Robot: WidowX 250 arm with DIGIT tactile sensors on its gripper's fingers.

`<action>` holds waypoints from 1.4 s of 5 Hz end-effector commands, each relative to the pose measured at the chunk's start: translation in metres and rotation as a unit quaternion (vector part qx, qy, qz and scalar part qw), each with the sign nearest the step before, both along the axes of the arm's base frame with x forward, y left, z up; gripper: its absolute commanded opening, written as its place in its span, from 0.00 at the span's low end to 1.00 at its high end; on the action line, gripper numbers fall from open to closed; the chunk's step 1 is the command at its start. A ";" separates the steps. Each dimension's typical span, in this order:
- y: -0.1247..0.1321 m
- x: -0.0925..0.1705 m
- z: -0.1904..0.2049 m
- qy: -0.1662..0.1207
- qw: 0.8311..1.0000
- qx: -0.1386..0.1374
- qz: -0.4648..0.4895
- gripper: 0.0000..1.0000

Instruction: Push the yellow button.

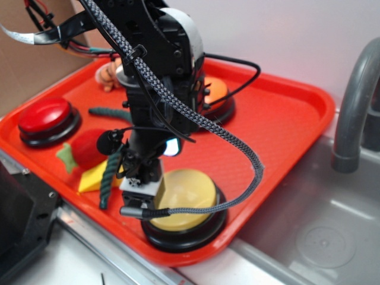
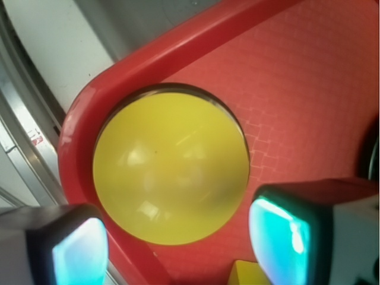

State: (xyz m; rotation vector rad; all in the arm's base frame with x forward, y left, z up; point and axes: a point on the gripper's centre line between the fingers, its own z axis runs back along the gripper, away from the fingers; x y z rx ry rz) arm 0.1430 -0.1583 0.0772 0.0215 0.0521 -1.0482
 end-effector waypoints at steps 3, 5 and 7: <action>0.000 -0.010 0.040 -0.012 0.998 -0.054 0.035 1.00; 0.002 -0.010 0.050 -0.026 0.997 -0.047 0.046 1.00; 0.002 -0.011 0.058 -0.032 0.997 -0.046 0.048 1.00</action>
